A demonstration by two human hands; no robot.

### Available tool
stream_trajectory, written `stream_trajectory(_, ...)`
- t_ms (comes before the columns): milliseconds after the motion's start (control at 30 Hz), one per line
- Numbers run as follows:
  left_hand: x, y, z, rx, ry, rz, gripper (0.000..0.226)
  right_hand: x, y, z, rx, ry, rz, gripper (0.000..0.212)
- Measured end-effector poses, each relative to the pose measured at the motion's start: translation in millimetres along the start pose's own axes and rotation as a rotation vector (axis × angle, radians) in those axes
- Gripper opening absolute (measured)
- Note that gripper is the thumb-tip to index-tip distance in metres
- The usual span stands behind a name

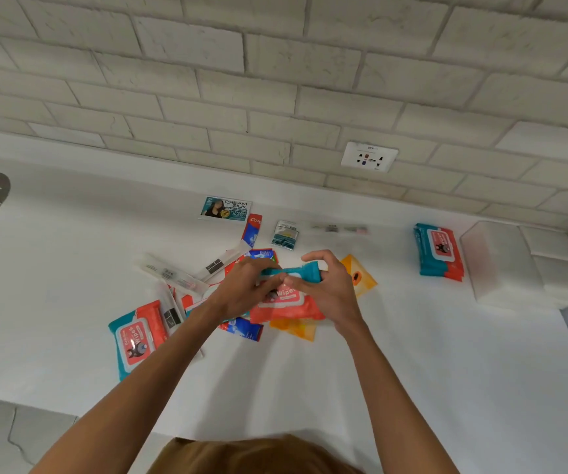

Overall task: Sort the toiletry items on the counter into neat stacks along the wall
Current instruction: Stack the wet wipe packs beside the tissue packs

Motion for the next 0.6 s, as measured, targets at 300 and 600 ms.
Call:
stream_trajectory(300, -21.8, -21.9, -7.0, 0.173, -0.6, 0.172, 0.037, 20.5, 0.2, 14.3, -0.036, 0.116, -0.018, 0.052)
stream_trajectory(600, -46.6, -30.4, -16.1, 0.399, -0.748, -0.029, 0.032, 36.2, -28.6, -37.1, -0.195, 0.379, -0.129, 0.034)
Point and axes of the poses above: each hand's wrist, its own y-axis towards the middle knuckle, its own x-axis out of the back of the hand, z = x × y, the point moved 10 cm from there along y, towards the middle knuckle, and after that the axes turned 4 degrees about y, right-handed, at the moved point
